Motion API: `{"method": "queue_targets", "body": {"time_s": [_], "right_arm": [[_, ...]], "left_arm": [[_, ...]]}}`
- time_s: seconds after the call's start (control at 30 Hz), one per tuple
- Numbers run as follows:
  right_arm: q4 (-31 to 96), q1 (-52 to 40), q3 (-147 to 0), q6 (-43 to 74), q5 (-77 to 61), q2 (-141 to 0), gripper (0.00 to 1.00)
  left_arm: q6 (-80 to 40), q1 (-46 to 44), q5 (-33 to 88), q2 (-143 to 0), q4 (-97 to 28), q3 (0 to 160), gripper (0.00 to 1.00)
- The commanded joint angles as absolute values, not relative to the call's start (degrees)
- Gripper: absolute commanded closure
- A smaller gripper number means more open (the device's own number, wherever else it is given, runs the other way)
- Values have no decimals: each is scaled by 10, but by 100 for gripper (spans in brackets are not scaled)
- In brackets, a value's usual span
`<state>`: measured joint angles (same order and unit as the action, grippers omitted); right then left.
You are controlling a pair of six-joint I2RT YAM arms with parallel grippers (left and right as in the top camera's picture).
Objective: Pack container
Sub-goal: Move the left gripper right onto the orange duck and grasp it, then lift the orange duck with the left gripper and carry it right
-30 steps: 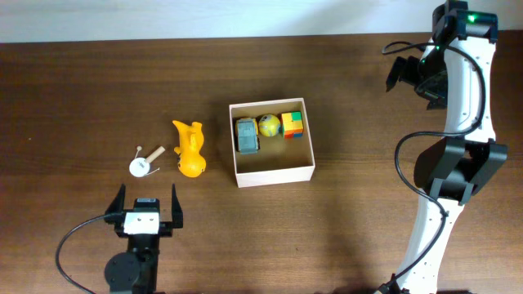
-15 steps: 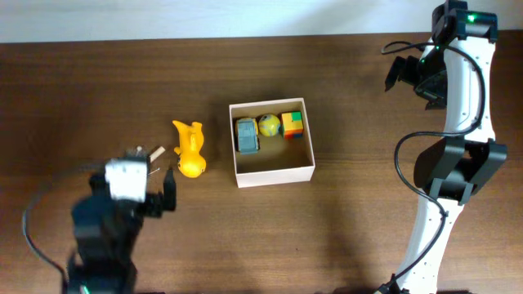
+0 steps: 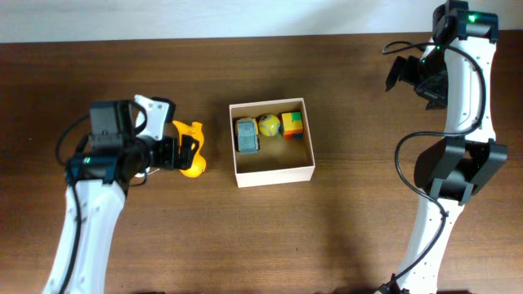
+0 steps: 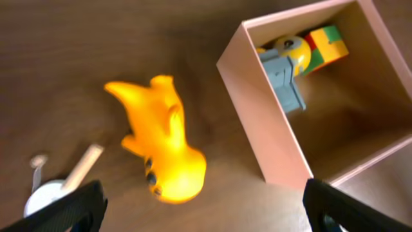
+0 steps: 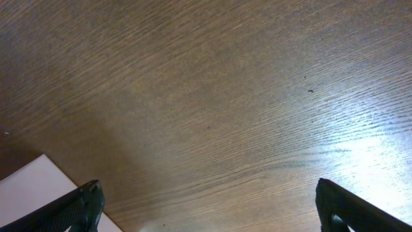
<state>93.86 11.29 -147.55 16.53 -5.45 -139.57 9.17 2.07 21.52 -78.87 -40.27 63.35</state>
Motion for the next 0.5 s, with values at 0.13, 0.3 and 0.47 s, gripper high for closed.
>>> {"method": "queue_targets", "body": {"time_s": [0.13,0.3,0.47], "right_arm": [[941,116,-1484,170,-58,-1395,1],[941,116,-1484,170,-58,-1395,1],[941,116,-1484,170,-58,-1395,1]], "left_arm": [[86,22,197,-910,-364,643,1],[84,17,186,-971,-305,643,0],[63,-9,133,-997,-262,643,9]]}}
